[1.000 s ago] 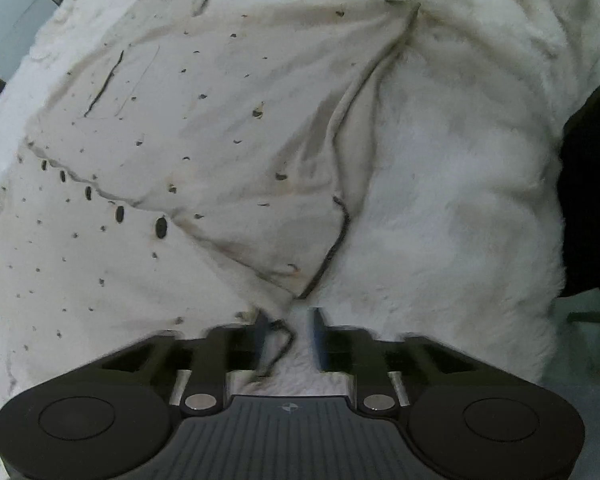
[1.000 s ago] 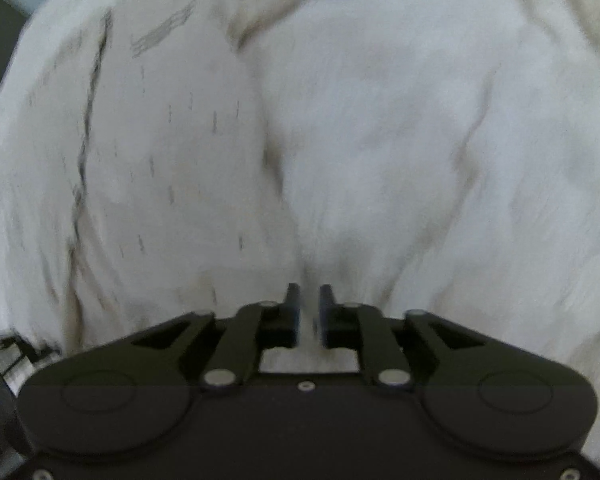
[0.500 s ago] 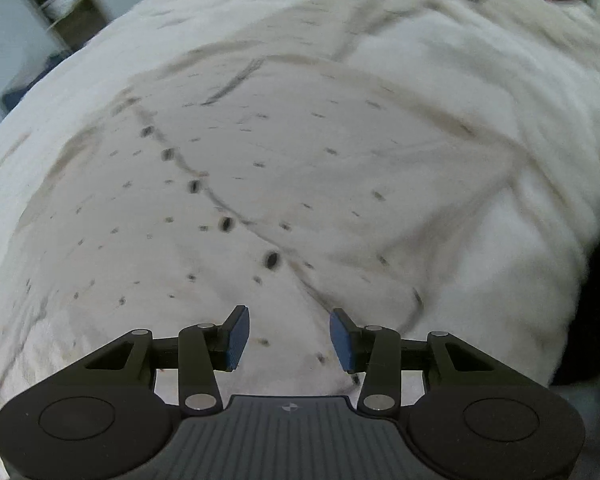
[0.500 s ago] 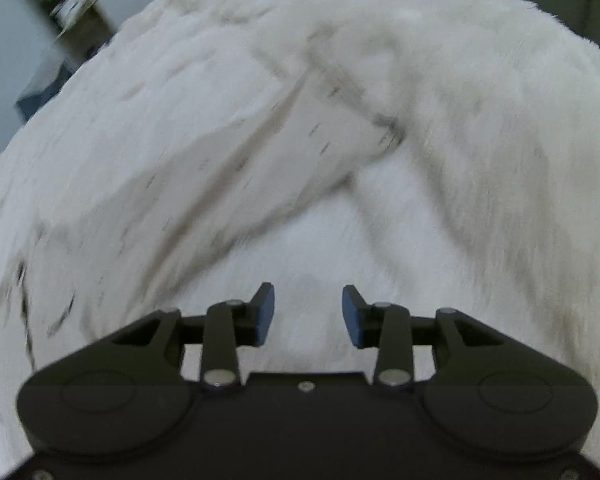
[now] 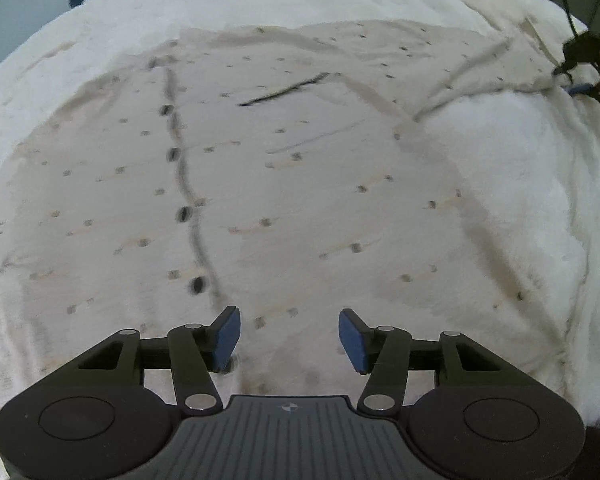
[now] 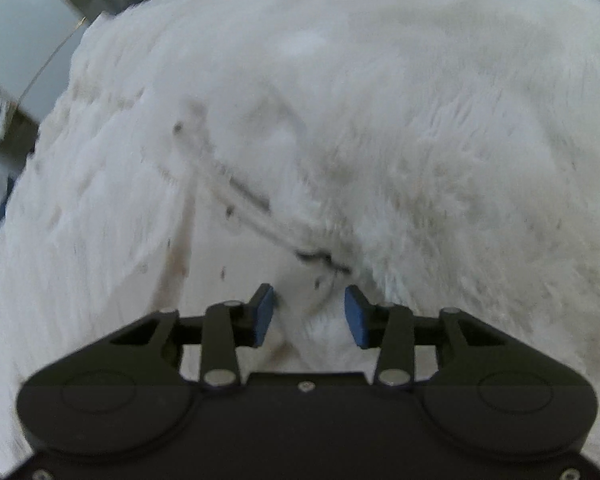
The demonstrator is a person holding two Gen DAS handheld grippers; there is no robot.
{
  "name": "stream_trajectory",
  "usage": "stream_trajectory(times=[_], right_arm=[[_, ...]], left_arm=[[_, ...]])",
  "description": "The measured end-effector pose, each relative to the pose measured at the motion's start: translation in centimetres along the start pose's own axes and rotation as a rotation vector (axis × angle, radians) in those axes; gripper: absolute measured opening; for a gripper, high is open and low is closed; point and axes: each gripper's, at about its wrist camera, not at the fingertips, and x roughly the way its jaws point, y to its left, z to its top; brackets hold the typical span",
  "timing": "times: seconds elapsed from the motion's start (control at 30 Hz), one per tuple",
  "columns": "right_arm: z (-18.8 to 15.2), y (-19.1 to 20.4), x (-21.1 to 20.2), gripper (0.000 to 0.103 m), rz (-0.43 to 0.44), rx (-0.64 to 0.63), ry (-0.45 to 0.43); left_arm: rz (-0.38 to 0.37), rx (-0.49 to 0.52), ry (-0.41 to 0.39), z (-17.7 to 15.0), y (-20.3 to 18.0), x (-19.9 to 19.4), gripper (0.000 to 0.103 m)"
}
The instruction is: Fold clothes
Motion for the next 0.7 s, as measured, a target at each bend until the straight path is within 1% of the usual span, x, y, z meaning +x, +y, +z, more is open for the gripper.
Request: stream_trajectory(times=[0.03,0.07,0.13,0.17,0.23,0.27,0.3,0.33,0.37,0.4,0.43,0.5,0.53,0.6,0.63,0.67,0.7], right_arm=[[0.1,0.0,0.0,0.008,0.001,-0.002,0.005],[0.2,0.1,0.1,0.005,-0.017,-0.021,0.013],[0.2,0.5,0.3,0.005,-0.079,-0.099,0.013],[0.2,0.4,0.4,0.004,-0.097,-0.114,0.015],[0.2,0.2,0.5,0.004,-0.119,-0.120,0.022],[0.2,0.0,0.4,0.006,-0.131,-0.122,0.026],[0.0,0.1,0.2,0.009,-0.152,-0.136,0.030],[-0.2,0.3,0.0,0.017,-0.166,-0.147,0.030],[-0.6,0.7,-0.8,0.025,-0.180,-0.153,0.018],[-0.9,0.9,-1.4,0.027,-0.182,-0.156,0.010],[-1.7,1.5,-2.4,0.030,-0.152,-0.178,0.002],[-3.2,2.6,-3.9,0.031,-0.112,-0.222,0.002],[-4.2,3.2,-4.7,0.031,-0.093,-0.250,0.006],[-8.3,5.7,-6.6,0.034,-0.038,-0.342,0.042],[-9.2,6.3,-7.0,0.035,-0.025,-0.363,0.052],[-10.9,7.5,-7.3,0.036,-0.004,-0.400,0.073],[-13.3,9.1,-7.9,0.036,0.023,-0.451,0.103]], left_arm=[[-0.016,0.001,0.031,-0.2,-0.6,0.7,0.049],[-0.031,0.003,0.064,-0.4,-1.2,1.4,0.049],[-0.060,0.014,0.141,-1.4,-2.5,2.9,0.048],[-0.069,0.022,0.163,-1.8,-2.9,3.4,0.047],[-0.121,0.060,0.261,-3.7,-4.4,4.4,0.047],[-0.152,0.083,0.315,-4.9,-5.2,4.8,0.047],[-0.156,0.090,0.317,-5.2,-5.4,4.7,0.047],[-0.163,0.117,0.290,-5.8,-5.7,3.8,0.047],[-0.168,0.124,0.274,-6.1,-5.7,3.3,0.047],[-0.185,0.115,0.247,-6.4,-5.3,2.2,0.047],[-0.194,0.094,0.223,-6.5,-4.5,1.3,0.047],[-0.202,0.041,0.169,-6.7,-2.4,-0.7,0.047],[-0.201,-0.013,0.119,-6.7,0.2,-2.5,0.047],[-0.183,-0.075,0.071,-6.9,4.0,-4.3,0.048],[-0.163,-0.105,0.054,-7.0,6.2,-4.8,0.048],[-0.157,-0.114,0.050,-7.0,6.7,-5.0,0.049],[-0.128,-0.139,0.035,-7.1,8.9,-5.5,0.053]])
